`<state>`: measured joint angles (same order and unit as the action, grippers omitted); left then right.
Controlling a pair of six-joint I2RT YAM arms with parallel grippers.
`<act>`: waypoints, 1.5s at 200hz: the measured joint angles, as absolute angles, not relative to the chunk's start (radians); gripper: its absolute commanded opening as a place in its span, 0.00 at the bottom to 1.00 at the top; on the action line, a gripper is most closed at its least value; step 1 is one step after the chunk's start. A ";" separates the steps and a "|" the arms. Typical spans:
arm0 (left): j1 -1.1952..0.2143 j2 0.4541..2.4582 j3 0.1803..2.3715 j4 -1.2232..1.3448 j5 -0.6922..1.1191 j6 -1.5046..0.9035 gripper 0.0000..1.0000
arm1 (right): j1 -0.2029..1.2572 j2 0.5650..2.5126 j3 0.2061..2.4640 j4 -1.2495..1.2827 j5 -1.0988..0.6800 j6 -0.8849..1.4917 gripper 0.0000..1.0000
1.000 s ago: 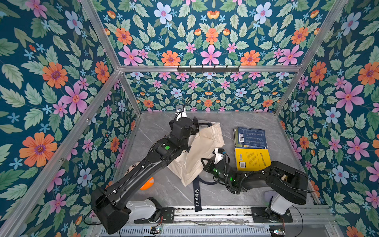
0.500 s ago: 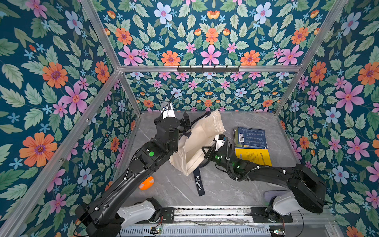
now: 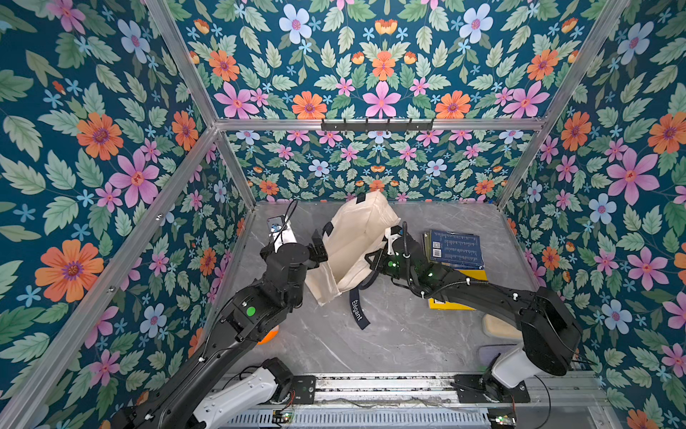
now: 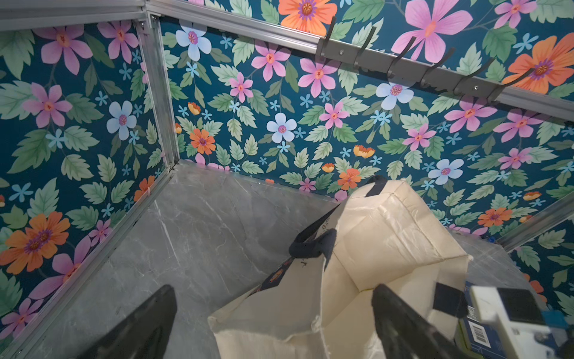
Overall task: Take out the books from the canvas bag
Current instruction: Adjust the canvas bag at the center of the board.
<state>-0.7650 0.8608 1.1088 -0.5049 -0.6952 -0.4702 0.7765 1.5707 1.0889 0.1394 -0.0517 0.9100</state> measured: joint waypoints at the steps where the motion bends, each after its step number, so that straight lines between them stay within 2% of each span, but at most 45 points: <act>1: -0.765 0.858 1.107 -0.508 -0.695 -0.472 1.00 | 0.775 1.570 1.094 0.134 -0.050 0.908 0.00; 64: -0.765 0.808 1.040 -0.547 -0.704 -0.516 1.00 | 0.713 1.583 1.221 -0.055 -0.030 0.837 0.01; 73: -0.765 0.805 1.034 -0.547 -0.707 -0.516 1.00 | 0.706 1.593 1.224 -0.056 -0.046 0.834 0.06; 83: -0.765 0.803 1.027 -0.548 -0.708 -0.516 1.00 | 0.691 1.608 1.222 -0.055 -0.073 0.835 0.17; 113: -0.765 0.800 1.013 -0.551 -0.711 -0.516 1.00 | 0.669 1.622 1.194 -0.052 -0.109 0.835 0.42; 141: -0.765 0.795 1.000 -0.550 -0.712 -0.516 1.00 | 0.671 1.586 1.192 -0.058 -0.128 0.828 0.62; 160: -0.765 0.788 0.984 -0.548 -0.712 -0.516 1.00 | 0.670 1.533 1.202 -0.080 -0.126 0.804 0.70; 210: -0.765 0.776 0.931 -0.524 -0.729 -0.516 1.00 | 0.670 1.399 1.205 -0.154 -0.090 0.723 0.78; 214: -0.765 0.776 0.927 -0.521 -0.731 -0.516 1.00 | 0.670 1.388 1.205 -0.161 -0.085 0.715 0.83; 223: -0.765 0.776 0.920 -0.512 -0.736 -0.516 1.00 | 0.670 1.368 1.206 -0.171 -0.078 0.699 0.85; 231: -0.765 0.776 0.914 -0.504 -0.739 -0.516 1.00 | 0.670 1.352 1.209 -0.182 -0.079 0.687 0.98; 300: -0.765 0.746 0.814 -0.383 -0.776 -0.489 1.00 | 0.670 1.159 1.199 -0.261 -0.094 0.530 0.99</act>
<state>-0.7650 0.7460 0.8143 -0.3832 -0.7765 -0.4889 0.6704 1.1587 1.1992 -0.2607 -0.0944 0.5297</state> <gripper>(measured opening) 0.998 0.993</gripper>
